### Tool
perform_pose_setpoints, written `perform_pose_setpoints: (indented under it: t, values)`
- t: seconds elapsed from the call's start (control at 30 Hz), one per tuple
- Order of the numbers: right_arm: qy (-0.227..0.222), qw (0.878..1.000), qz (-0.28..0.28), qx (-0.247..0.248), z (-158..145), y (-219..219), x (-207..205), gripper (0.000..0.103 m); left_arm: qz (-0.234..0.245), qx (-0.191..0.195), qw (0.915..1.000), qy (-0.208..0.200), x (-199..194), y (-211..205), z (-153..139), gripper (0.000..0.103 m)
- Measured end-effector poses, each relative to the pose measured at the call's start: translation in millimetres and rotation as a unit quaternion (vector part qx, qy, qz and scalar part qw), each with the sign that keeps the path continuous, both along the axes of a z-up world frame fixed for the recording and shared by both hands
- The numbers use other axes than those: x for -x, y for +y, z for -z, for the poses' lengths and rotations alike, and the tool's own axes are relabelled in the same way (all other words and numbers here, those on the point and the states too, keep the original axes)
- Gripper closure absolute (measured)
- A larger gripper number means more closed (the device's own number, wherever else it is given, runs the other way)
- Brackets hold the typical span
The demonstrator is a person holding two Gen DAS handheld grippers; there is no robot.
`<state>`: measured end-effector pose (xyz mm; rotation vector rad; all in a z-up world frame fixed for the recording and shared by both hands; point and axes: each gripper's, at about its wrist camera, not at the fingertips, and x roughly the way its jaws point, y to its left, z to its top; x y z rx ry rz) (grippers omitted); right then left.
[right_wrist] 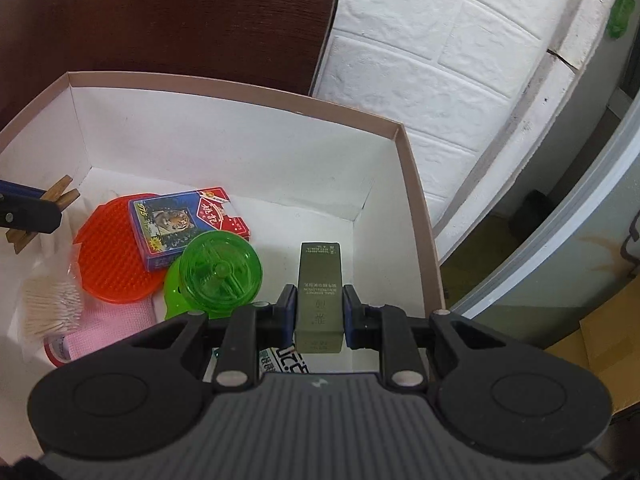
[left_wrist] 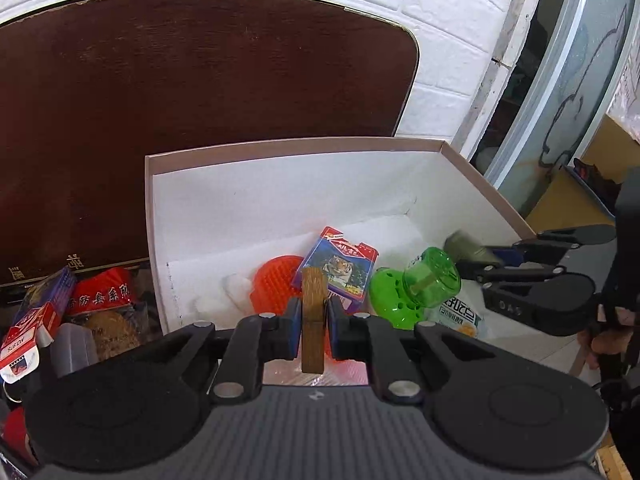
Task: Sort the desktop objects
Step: 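Open the left tool to drop the block while the right tool drops the soap box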
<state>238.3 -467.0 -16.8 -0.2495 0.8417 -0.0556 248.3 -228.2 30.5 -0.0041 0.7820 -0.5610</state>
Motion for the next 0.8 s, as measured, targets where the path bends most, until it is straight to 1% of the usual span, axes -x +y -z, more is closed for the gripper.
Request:
perform_pose_setpoints:
  t: [0.03,0.07,0.1,0.13,0.17,0.23,0.3,0.37,0.43,0.47,0.5,0.57,0.63,0.7,0.8]
  values:
    - [0.008,1.0,-0.005,0.0,0.8,0.7,-1.4,0.08,0.0,0.004,1.0,-0.004,0.6,0.9,-0.5,0.079]
    - [0.01,1.0,-0.008,0.001,0.7,1.5,-1.4,0.076,0.006,0.013,0.9999,-0.006,1.0,1.8,-1.2,0.073]
    - [0.005,1.0,-0.012,0.004,-0.2,2.7,0.8,0.064,0.014,0.022,0.9996,-0.007,2.3,2.1,-2.8,0.061]
    - [-0.004,1.0,-0.019,0.007,-1.5,4.8,4.2,0.059,0.024,0.033,0.9992,-0.007,4.4,2.5,-4.4,0.05]
    - [-0.011,1.0,-0.024,0.01,-3.1,6.5,8.1,0.05,0.031,0.04,0.9987,-0.009,6.8,2.0,-6.2,0.045]
    - [-0.021,0.999,-0.033,0.008,-6.7,9.1,15.2,0.05,0.039,0.048,0.998,-0.018,13.7,0.0,-9.5,0.028]
    - [-0.027,0.999,-0.034,0.009,-10.1,10.6,21.2,0.048,0.033,0.043,0.998,-0.032,21.6,-2.0,-12.7,0.016]
    - [-0.037,0.999,-0.037,0.009,-13.8,12.8,29.4,0.044,0.03,0.038,0.998,-0.041,26.3,-2.9,-14.3,0.015]
    - [-0.047,0.998,-0.042,0.008,-17.2,15.3,36.5,0.04,0.03,0.035,0.9982,-0.038,28.9,-2.9,-15.3,0.014]
    - [-0.05,0.998,-0.042,0.009,-18.4,16.8,40.2,0.037,0.028,0.034,0.9984,-0.034,29.5,-2.9,-15.2,0.014]
    - [-0.048,0.998,-0.041,0.012,-19.5,18.7,43.1,0.027,0.024,0.035,0.9986,-0.031,31.3,-2.1,-15.6,0.014]
    - [-0.05,0.998,-0.038,0.024,-20.5,23.5,50.2,0.017,0.016,0.037,0.9988,-0.029,35.9,-0.1,-14.9,0.014]
    - [-0.058,0.997,-0.046,0.035,-22.7,29.6,59.1,0.017,0.013,0.034,0.9987,-0.036,43.0,1.5,-15.0,0.014]
    - [-0.062,0.996,-0.051,0.039,-25.4,35.9,66.8,0.017,0.011,0.023,0.9984,-0.051,51.9,1.7,-15.9,0.014]
    - [-0.065,0.996,-0.045,0.04,-30.5,42.3,77.7,0.017,0.023,0.006,0.9978,-0.062,63.8,1.2,-18.4,0.014]
